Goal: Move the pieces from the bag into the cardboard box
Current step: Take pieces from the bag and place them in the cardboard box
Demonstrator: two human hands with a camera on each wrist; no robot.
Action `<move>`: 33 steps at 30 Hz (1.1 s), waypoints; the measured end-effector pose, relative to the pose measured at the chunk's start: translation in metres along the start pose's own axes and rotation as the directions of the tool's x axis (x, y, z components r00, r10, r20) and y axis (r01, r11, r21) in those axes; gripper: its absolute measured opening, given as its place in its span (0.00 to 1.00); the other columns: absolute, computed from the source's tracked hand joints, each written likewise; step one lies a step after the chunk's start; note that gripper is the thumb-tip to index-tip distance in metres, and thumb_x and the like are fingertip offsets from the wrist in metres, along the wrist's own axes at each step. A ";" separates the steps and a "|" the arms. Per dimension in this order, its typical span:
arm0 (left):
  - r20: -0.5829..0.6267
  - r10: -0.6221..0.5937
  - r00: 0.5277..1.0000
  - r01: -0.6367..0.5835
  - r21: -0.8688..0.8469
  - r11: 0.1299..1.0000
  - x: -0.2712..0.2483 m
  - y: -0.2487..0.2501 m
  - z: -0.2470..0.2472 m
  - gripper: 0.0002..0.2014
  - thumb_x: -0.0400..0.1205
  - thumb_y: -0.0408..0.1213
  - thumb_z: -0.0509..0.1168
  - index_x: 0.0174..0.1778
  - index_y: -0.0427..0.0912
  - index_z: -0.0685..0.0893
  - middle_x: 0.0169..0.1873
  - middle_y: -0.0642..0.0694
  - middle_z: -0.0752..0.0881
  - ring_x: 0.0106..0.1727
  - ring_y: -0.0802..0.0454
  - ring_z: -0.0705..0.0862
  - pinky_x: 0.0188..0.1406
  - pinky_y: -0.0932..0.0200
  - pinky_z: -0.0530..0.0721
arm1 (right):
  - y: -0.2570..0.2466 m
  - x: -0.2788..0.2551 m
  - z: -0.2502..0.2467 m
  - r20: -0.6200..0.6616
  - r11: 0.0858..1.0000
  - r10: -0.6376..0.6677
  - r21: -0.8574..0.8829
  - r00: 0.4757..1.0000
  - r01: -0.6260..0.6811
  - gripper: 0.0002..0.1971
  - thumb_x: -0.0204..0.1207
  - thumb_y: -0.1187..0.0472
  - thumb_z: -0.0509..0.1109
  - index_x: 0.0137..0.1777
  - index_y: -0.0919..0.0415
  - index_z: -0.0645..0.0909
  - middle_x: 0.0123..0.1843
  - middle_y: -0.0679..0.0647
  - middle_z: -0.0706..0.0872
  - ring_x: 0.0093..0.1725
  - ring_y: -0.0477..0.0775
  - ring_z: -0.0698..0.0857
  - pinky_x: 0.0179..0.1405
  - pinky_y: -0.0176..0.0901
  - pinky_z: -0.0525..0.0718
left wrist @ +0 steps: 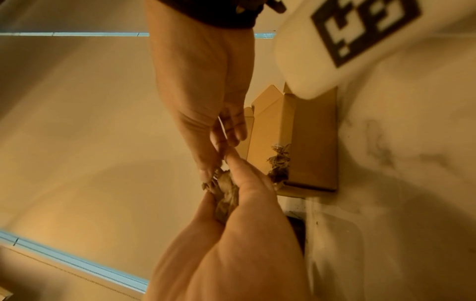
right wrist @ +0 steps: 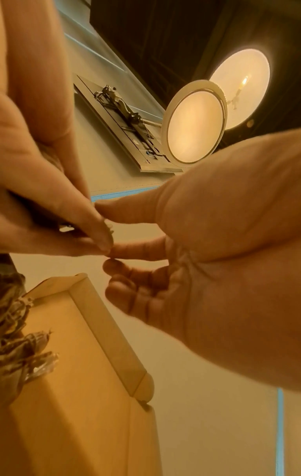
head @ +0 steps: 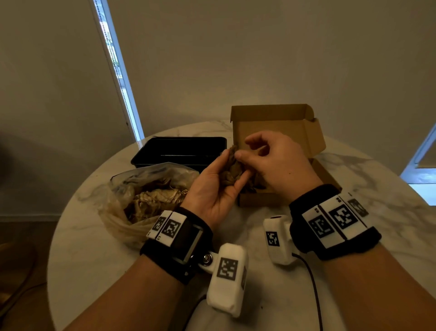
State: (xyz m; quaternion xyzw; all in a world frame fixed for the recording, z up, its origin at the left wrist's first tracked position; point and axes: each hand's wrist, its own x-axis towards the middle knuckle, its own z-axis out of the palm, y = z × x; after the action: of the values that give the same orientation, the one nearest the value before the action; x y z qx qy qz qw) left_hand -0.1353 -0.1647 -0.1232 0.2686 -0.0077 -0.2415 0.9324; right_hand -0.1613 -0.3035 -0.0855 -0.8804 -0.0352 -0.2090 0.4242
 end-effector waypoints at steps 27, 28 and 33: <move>-0.076 0.091 0.993 -0.109 -0.284 0.953 -0.004 0.005 -0.003 0.07 0.87 0.34 0.65 0.52 0.32 0.83 0.41 0.35 0.88 0.42 0.48 0.88 0.38 0.60 0.92 | -0.006 0.003 -0.017 -0.351 0.923 0.108 0.383 0.930 0.037 0.02 0.87 0.57 0.67 0.55 0.52 0.76 0.46 0.53 0.90 0.35 0.49 0.91 0.30 0.34 0.87; -0.066 0.092 0.994 -0.107 -0.279 0.954 -0.004 0.006 -0.004 0.06 0.87 0.34 0.65 0.50 0.33 0.83 0.39 0.37 0.87 0.39 0.51 0.86 0.35 0.64 0.89 | -0.005 0.004 -0.017 -0.356 0.928 0.116 0.372 0.927 0.026 0.02 0.87 0.57 0.67 0.56 0.52 0.76 0.47 0.54 0.90 0.37 0.50 0.91 0.30 0.32 0.86; -0.045 0.104 0.994 -0.112 -0.257 0.960 -0.003 0.007 -0.006 0.08 0.86 0.36 0.64 0.45 0.36 0.83 0.36 0.42 0.84 0.32 0.56 0.82 0.28 0.70 0.82 | 0.002 0.009 -0.022 -0.421 0.928 0.159 0.372 0.893 0.010 0.03 0.87 0.56 0.67 0.56 0.53 0.76 0.50 0.57 0.90 0.36 0.50 0.91 0.28 0.31 0.84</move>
State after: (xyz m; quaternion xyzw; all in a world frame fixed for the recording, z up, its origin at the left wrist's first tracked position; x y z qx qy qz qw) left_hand -0.1342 -0.1547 -0.1243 0.1473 0.0237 -0.1851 0.9713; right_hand -0.1596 -0.3225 -0.0712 -0.7159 0.0588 -0.3771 0.5846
